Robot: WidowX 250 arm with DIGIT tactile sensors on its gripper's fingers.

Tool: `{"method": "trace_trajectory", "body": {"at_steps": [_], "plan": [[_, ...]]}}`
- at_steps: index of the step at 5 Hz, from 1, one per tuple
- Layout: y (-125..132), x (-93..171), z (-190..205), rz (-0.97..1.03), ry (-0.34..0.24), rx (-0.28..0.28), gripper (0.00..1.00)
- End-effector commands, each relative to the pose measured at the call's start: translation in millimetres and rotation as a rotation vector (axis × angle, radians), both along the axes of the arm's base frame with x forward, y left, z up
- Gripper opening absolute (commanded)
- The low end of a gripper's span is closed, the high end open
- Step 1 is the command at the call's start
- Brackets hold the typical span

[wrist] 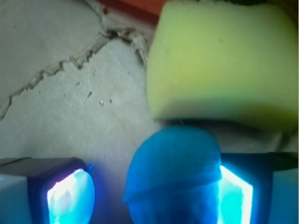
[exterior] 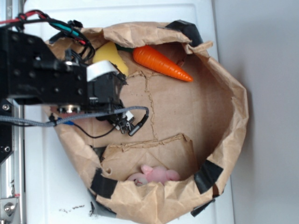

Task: Grab the blue ball.

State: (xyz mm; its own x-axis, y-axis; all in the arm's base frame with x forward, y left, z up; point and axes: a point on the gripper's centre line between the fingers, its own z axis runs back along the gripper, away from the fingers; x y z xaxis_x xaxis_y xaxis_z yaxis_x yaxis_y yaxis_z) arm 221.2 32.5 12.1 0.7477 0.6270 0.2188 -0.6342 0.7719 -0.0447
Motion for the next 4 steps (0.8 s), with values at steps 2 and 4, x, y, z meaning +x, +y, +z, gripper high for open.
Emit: {"method": "trace_trajectory", "body": {"at_steps": [2,4], "plan": [[-6.4,1.1,2.3,-0.081,-0.055,-0.044,0.00],[-11.9,-9.6,43.4,-0.149,-0.088,-0.132,0.00]]}}
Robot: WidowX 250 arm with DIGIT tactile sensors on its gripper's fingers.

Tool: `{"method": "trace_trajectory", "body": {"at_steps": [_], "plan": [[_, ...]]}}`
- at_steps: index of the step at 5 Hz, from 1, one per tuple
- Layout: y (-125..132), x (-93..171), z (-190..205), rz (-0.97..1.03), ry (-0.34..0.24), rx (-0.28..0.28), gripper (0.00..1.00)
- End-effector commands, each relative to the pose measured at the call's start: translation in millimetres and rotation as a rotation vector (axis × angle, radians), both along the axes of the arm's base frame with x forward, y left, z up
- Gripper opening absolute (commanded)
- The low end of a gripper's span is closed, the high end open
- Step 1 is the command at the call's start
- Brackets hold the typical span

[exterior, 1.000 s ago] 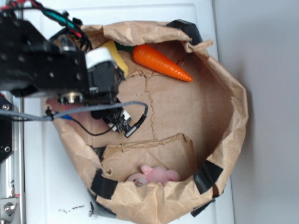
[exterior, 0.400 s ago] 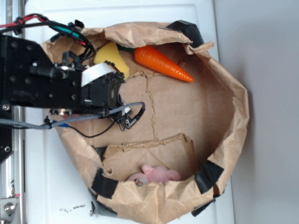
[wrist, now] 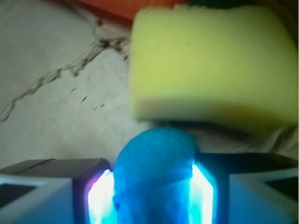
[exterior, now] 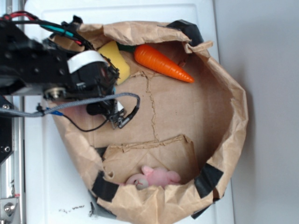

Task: Grab the blue ball.

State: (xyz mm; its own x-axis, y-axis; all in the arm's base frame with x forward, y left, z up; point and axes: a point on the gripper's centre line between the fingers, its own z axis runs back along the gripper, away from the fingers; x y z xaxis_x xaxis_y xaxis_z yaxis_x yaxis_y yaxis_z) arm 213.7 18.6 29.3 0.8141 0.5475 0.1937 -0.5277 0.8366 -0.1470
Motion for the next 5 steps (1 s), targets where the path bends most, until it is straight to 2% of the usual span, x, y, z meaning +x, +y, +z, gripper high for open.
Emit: {"method": "trace_trajectory", "body": {"at_steps": [1,2,3,4,5], "plan": [[-4.0,-3.6,66.1,-0.011,-0.070,-0.099,0.00],[-8.5,-5.5,107.9,-0.005,-0.063,-0.106,0.00],[-12.3,-8.3,130.5,-0.017,-0.093,-0.078,0.00],[-13.9,-6.9,140.7,-0.009,-0.092,-0.069,0.00],[-17.5,-11.3,143.0,-0.064,-0.168,0.048,0.13]]}}
